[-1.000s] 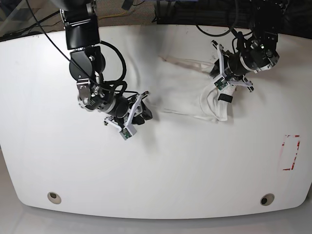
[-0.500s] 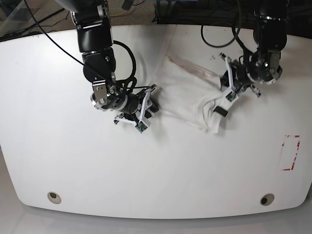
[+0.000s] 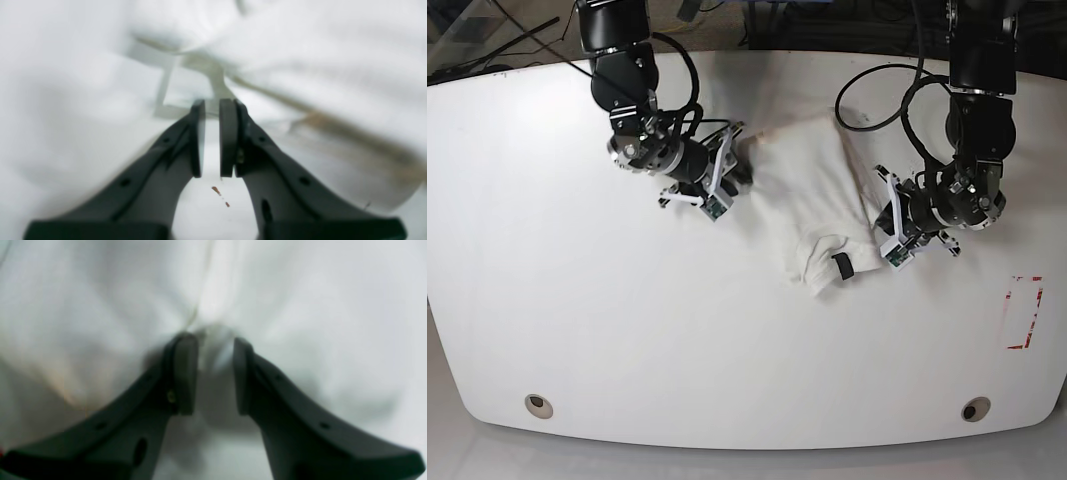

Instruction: Fold the T-shirt properly

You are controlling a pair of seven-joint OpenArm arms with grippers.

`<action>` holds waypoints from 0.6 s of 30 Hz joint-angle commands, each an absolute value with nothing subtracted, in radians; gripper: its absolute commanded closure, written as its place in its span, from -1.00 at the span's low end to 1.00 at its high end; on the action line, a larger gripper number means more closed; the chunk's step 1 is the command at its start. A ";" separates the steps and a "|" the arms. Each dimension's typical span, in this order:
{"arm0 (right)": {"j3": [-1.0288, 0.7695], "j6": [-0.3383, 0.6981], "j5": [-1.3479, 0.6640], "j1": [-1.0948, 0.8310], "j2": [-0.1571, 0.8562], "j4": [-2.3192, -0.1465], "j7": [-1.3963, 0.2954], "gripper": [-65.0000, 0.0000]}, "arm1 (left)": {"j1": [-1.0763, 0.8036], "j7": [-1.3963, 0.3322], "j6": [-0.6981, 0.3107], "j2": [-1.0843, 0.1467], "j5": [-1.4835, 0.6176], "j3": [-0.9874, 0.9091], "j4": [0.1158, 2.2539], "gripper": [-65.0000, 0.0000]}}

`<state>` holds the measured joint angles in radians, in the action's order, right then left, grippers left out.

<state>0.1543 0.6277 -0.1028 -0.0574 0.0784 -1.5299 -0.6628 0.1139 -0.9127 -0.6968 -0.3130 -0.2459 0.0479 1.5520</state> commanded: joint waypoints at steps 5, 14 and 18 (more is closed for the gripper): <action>0.249 0.638 -0.104 -0.079 -0.035 -1.589 -0.730 0.46 | 0.113 -0.964 -0.698 -0.372 -0.257 0.035 1.725 0.79; 0.246 0.639 -0.107 -0.048 -0.102 -1.590 -0.785 0.46 | 0.071 -1.036 -0.698 -0.274 -0.259 -0.079 1.825 0.21; 0.245 0.639 -0.105 -0.042 -0.070 -1.618 -0.786 0.46 | 0.050 -1.035 -0.648 -0.217 -0.259 -0.079 1.824 0.05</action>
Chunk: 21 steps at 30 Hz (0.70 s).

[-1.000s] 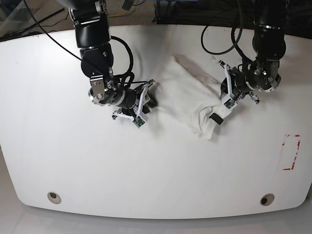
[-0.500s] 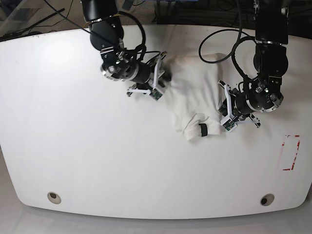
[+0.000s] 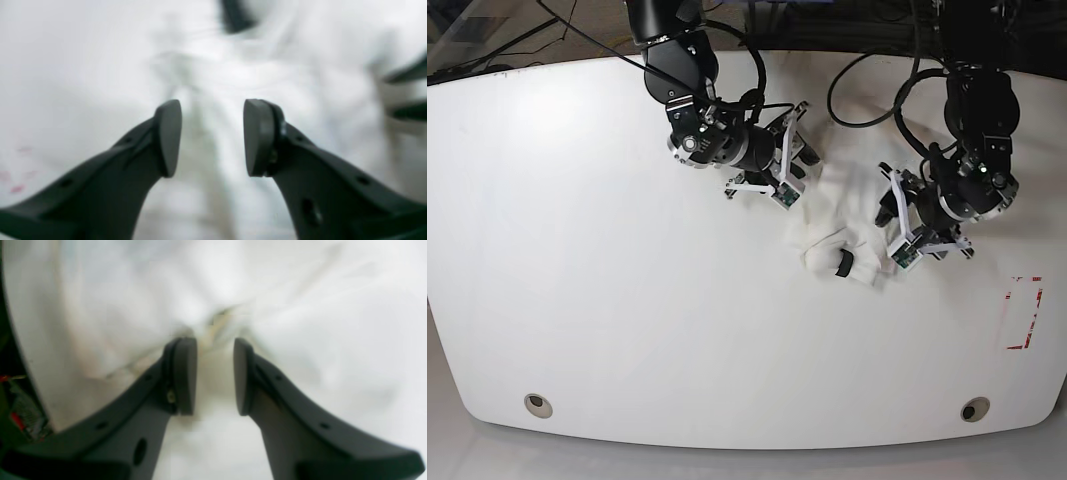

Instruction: Fold the T-shirt properly

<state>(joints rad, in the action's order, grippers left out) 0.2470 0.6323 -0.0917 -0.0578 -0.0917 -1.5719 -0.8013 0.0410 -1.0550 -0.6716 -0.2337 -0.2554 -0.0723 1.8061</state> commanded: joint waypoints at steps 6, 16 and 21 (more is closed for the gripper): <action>0.245 0.639 -0.108 -0.042 -0.019 -1.653 -0.786 0.46 | -0.024 -0.967 -0.631 -0.145 -0.257 -0.077 1.787 -0.15; 0.188 0.645 -0.108 -0.041 -0.005 -1.653 -0.786 0.46 | -0.088 -0.788 -0.607 -0.191 -0.242 -0.050 1.481 -0.37; 0.166 0.645 -0.108 -0.039 -0.007 -1.653 -0.786 0.46 | -0.088 -0.768 -0.602 -0.295 -0.243 -0.079 1.363 -0.37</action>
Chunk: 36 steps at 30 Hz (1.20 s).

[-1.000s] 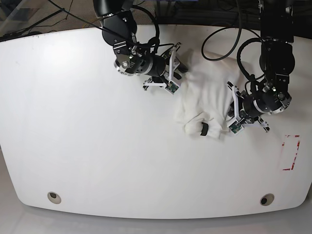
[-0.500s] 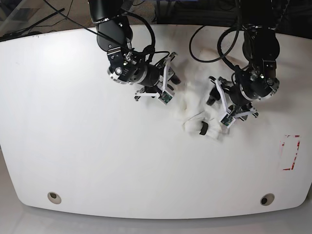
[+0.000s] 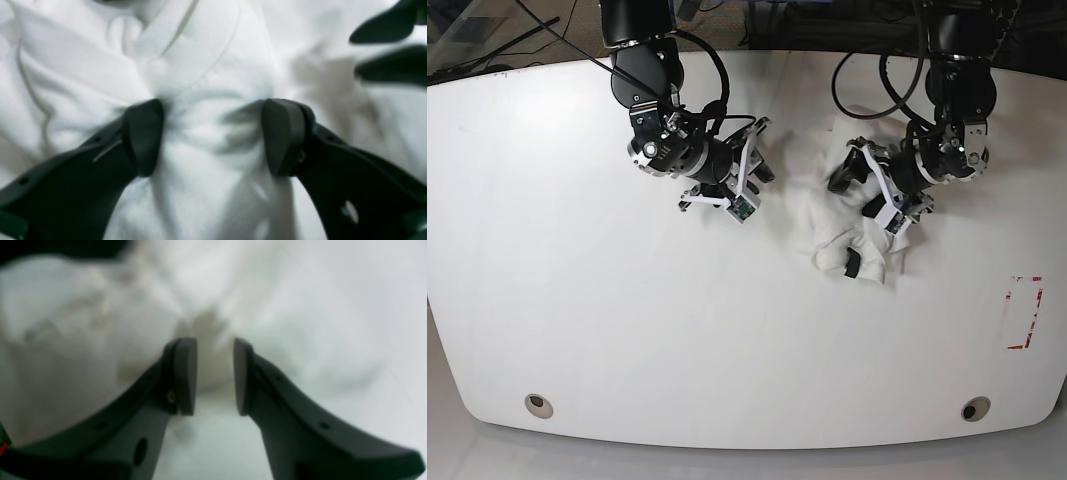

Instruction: Fold the T-shirt properly

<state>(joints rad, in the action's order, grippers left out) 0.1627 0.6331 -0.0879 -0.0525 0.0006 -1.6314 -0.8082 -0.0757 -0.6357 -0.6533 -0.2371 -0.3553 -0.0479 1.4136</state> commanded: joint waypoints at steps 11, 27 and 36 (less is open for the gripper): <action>0.166 0.647 -0.108 -0.045 -0.001 -1.744 -0.788 0.46 | -0.084 -0.665 -0.693 -0.590 -0.237 -0.283 1.081 -0.37; 0.168 0.647 -0.101 -0.058 -0.001 -1.824 -0.834 0.46 | 0.001 -0.530 -0.698 -0.849 -0.245 -0.294 0.984 -0.37; 0.165 0.641 -0.097 -0.051 0.024 -1.822 -0.828 0.47 | -0.005 -0.639 -0.698 -0.837 -0.243 -0.412 1.250 -0.37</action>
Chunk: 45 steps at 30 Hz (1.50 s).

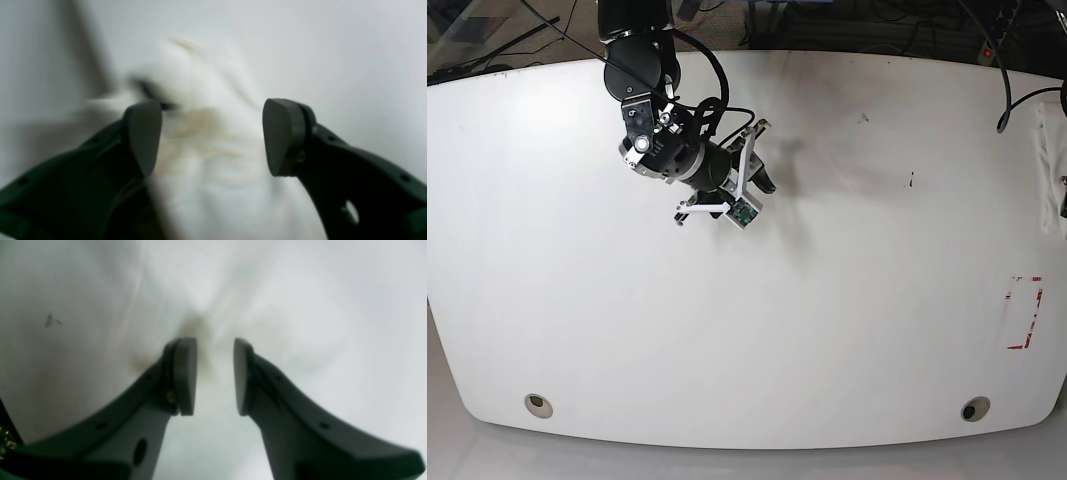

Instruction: Fold the T-shirt properly

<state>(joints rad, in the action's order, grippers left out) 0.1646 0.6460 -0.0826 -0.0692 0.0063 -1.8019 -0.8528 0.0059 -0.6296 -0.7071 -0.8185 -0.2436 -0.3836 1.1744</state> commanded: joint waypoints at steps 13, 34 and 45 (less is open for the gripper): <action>0.061 0.513 -0.024 -0.016 0.125 -1.687 -0.444 0.45 | -0.099 -0.380 -0.601 -0.378 -0.067 -0.444 1.639 -0.38; -0.262 0.430 0.007 -0.392 0.177 -1.607 0.074 0.46 | -0.576 0.151 -0.229 -0.041 0.070 -0.186 1.707 -0.37; -0.305 0.430 -0.217 -0.777 0.254 -1.748 0.074 0.46 | -0.978 0.150 -0.147 0.030 0.070 -0.185 1.876 -0.38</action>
